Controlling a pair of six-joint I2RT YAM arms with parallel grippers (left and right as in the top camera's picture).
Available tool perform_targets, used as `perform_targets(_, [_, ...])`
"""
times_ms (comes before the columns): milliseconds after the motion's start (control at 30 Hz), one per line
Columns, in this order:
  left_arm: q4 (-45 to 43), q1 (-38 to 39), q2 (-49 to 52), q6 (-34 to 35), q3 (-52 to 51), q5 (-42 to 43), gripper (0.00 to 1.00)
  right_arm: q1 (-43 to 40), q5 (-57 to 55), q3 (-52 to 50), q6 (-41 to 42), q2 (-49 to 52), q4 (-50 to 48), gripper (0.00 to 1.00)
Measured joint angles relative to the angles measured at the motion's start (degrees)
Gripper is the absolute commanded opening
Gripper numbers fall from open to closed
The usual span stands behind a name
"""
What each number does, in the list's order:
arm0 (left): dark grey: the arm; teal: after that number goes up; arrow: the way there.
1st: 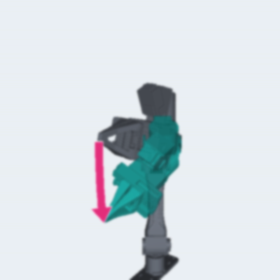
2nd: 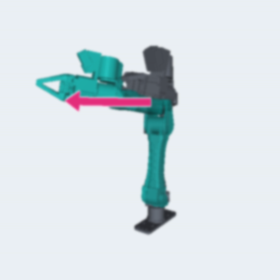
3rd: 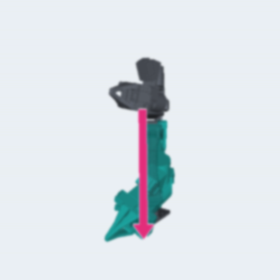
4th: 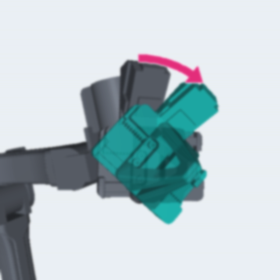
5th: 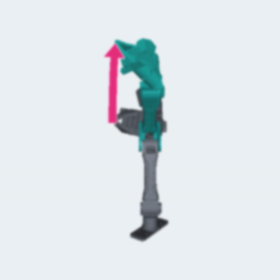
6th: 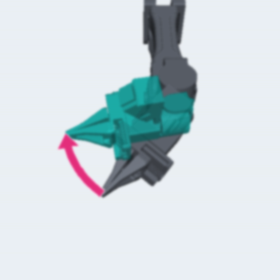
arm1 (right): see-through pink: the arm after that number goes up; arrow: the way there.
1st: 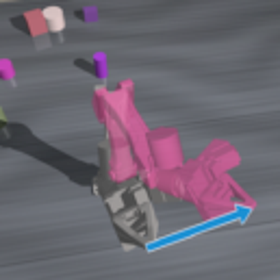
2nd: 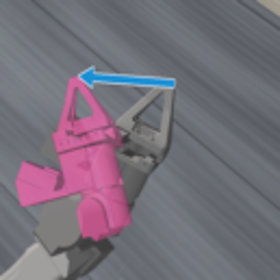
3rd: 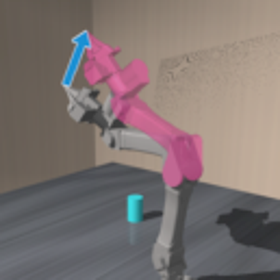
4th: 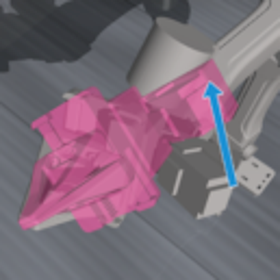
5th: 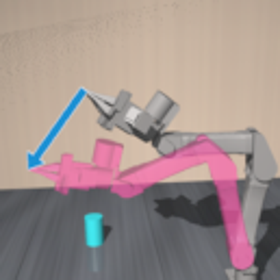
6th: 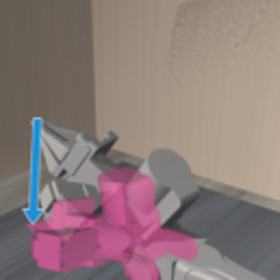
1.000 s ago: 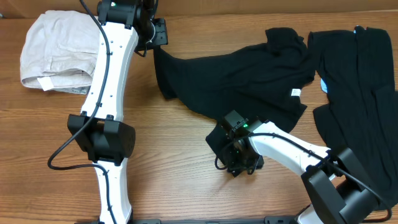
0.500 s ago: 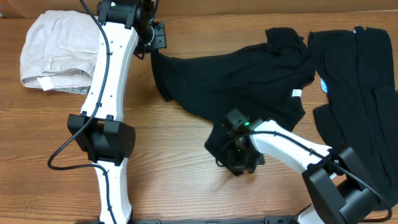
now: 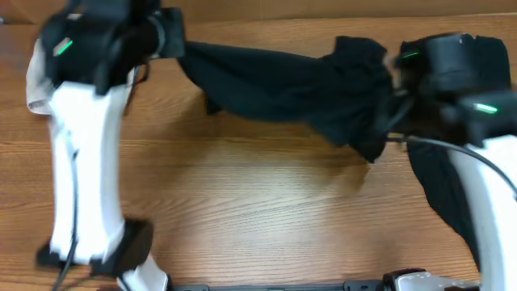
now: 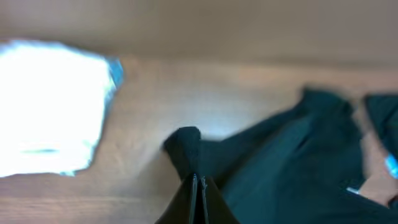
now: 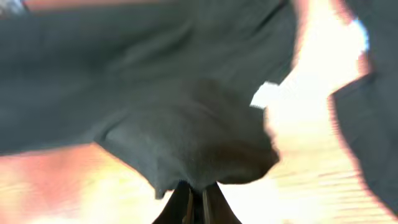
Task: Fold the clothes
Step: 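Lift the shirt with both grippers and shake it out flat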
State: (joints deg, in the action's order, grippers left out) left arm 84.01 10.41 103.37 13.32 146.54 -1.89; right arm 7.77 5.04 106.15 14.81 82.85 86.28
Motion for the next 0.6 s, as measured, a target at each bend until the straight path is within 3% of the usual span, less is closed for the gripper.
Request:
perform_targets(333, [-3.52, 0.0, -15.39, 0.0, 0.5, -1.84, 0.04, -15.15, 0.76, 31.36, -4.33, -0.55, 10.84, 0.04])
perform_targets(600, [-3.67, 0.0, -25.73, 0.04, 0.5, -1.79, 0.04, -17.16, 3.1, 41.68, -5.2, -7.23, 10.84, 0.04])
